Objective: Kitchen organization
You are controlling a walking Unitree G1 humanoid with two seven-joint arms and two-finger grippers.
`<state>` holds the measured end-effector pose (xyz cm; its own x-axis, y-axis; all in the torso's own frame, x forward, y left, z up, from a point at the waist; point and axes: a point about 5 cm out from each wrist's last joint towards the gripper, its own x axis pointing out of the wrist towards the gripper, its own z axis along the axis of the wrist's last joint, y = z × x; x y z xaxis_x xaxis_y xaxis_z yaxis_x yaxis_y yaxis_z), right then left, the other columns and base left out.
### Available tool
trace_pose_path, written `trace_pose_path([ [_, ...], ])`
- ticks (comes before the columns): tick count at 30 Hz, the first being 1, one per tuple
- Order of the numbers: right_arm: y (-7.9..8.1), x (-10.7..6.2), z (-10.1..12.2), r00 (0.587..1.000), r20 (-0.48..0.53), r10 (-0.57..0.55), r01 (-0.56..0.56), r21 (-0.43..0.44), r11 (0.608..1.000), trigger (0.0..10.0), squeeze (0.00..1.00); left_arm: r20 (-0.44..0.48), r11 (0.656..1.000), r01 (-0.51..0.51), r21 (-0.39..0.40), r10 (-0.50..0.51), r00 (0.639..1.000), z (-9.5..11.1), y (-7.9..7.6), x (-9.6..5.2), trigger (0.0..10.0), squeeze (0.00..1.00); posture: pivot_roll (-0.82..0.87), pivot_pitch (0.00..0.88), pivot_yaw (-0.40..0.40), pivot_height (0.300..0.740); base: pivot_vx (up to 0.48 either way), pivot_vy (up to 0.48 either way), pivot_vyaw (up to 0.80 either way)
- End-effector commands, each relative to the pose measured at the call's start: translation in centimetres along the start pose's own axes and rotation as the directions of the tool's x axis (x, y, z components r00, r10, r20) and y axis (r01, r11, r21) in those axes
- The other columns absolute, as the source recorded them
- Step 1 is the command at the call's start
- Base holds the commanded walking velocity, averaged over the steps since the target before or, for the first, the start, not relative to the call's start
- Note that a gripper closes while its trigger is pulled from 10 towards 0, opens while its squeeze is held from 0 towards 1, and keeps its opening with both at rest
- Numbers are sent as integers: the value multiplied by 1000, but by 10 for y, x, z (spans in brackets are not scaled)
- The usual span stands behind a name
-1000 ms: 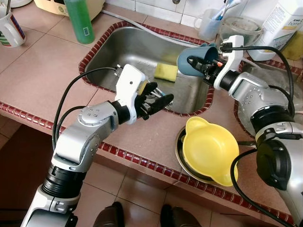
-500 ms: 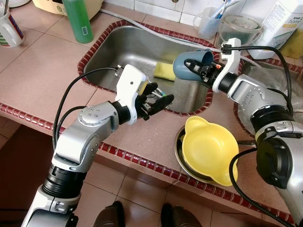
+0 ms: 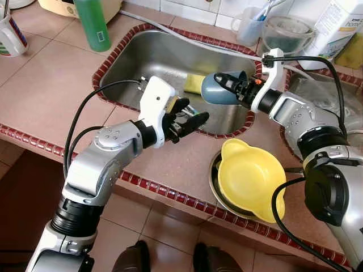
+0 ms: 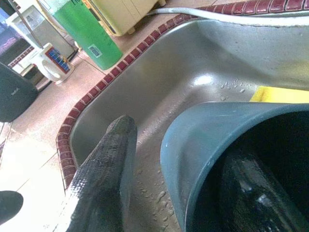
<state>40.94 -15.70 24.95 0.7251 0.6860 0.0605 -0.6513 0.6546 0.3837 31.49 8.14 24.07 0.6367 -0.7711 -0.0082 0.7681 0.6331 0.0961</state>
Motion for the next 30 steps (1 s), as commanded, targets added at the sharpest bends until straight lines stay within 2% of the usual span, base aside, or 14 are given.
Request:
trace_pose_path([
  [1, 0, 0, 1, 1000, -15, -2, 2, 4, 1000, 10000, 1000, 12, 1000, 13, 20, -14, 1000, 5, 0, 1, 10000, 0, -72, 319, -56, 740, 0, 0, 0],
  [7, -6, -3, -10, 994, -85, -62, 61, -12, 998, 10000, 1000, 14, 1000, 17, 26, -17, 1000, 7, 0, 2, 10000, 0, -74, 318, -54, 740, 0, 0, 0],
  [11, -13, -8, -28, 974, -198, -113, 107, -45, 993, 10000, 1000, 15, 999, 19, 34, -20, 1000, 7, 0, 3, 10000, 0, -77, 314, -52, 740, 0, 0, 0],
  [21, -18, -14, -29, 964, -228, -135, 127, -47, 991, 10000, 1000, 18, 999, 19, 42, -20, 1000, 8, 1, 3, 10000, 0, -76, 297, -50, 740, 0, 0, 0],
  [30, -21, -21, -9, 973, -177, -149, 135, -90, 987, 10000, 1000, 32, 999, 16, 49, -17, 999, 9, 2, 4, 10000, 0, -79, 261, -52, 740, 0, 0, 0],
])
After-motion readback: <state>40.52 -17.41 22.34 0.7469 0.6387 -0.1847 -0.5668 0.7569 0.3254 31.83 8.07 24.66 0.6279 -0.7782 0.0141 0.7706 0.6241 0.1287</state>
